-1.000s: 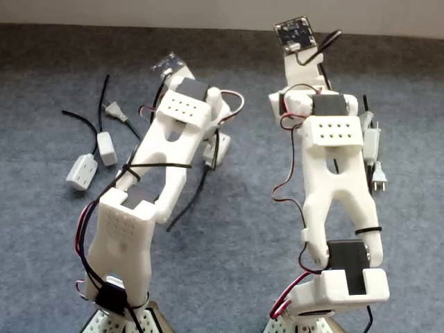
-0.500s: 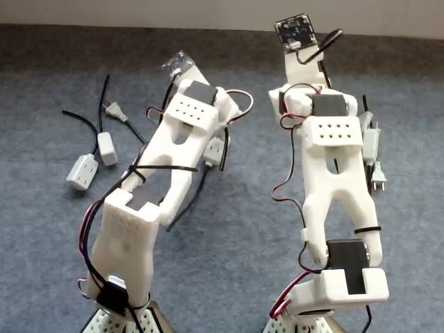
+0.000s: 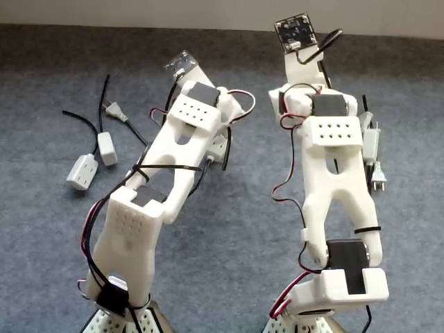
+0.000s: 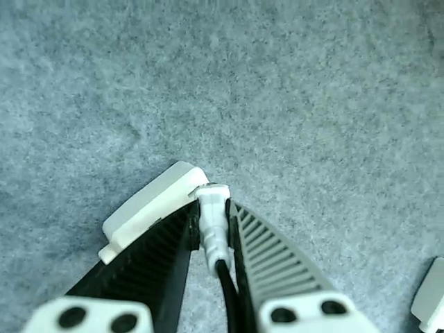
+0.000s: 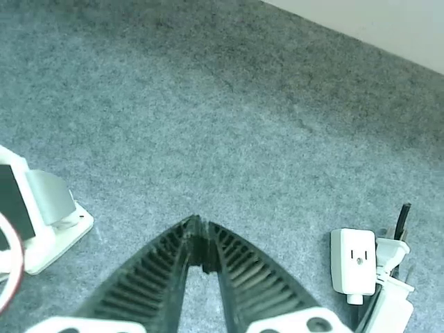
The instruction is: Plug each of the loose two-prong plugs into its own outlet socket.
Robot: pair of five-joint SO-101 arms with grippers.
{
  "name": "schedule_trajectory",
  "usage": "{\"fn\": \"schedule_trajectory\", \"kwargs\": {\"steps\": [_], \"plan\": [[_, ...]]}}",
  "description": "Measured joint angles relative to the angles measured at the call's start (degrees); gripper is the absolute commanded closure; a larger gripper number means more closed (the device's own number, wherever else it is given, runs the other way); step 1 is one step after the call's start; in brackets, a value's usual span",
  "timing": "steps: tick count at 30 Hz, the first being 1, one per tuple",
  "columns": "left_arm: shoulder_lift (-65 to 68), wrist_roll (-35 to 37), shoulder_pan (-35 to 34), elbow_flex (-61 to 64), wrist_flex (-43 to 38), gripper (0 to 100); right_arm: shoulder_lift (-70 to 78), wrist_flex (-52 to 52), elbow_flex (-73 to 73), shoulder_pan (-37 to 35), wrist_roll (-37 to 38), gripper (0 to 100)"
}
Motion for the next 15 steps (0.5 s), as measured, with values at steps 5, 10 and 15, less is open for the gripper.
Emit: {"fn": "schedule_trajectory", "kwargs": {"steps": [5, 10, 15], "plan": [[0.00, 3.96, -0.26, -0.09, 5.10, 99, 0.00, 0.00, 0.00, 1.14, 0.00, 99.1], [0.00, 6.42, -0.09, -0.18, 9.23, 99, 0.00, 0.00, 0.00, 0.88, 0.00, 99.1], [0.79, 8.62, -1.49, 0.53, 11.69, 99, 0.00, 0.00, 0.00, 1.05, 0.00, 99.1]]}}
